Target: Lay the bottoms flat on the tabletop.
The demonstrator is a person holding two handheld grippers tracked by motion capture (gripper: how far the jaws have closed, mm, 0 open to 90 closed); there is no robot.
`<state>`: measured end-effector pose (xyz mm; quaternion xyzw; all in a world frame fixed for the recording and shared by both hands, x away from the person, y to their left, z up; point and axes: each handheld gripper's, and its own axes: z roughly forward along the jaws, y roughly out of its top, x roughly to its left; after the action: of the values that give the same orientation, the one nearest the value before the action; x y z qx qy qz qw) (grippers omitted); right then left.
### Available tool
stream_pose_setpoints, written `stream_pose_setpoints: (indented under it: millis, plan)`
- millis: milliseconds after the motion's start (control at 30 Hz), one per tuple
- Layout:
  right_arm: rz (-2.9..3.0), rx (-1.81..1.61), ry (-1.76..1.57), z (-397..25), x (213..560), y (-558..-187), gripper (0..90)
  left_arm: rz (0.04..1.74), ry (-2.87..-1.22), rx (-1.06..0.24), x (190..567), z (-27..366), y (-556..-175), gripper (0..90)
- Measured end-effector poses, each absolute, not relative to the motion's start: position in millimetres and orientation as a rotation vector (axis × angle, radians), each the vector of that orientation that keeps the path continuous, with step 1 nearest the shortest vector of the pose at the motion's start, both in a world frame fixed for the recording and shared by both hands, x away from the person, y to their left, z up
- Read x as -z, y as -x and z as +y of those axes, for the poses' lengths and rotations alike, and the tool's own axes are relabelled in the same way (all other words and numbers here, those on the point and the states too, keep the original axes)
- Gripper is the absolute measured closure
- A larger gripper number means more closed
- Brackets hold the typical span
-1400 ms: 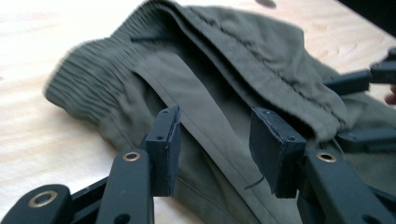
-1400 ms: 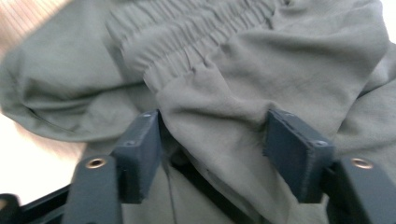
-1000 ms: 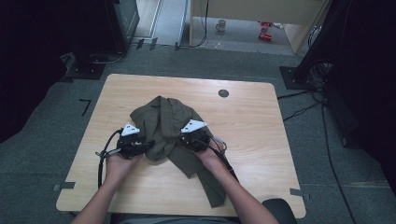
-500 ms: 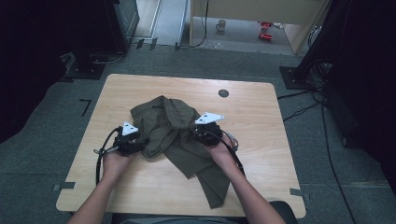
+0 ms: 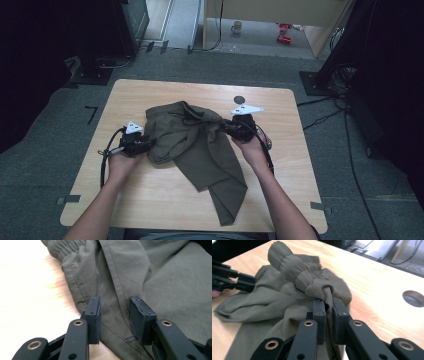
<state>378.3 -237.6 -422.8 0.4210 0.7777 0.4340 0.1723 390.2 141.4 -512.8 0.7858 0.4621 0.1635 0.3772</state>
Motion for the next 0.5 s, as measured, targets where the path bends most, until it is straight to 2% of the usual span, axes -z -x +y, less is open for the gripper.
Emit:
stream_pose_setpoints:
  millis: [367,500]
  plan:
    - [2.118,-1.212,-1.324,-282,425,-415,82.0,1.166,-2.013,-0.408,513,140,-408,63.2]
    - [2.106,-1.178,-1.316,-292,432,-431,81.2,1.160,-2.000,-0.356,513,143,-416,63.3]
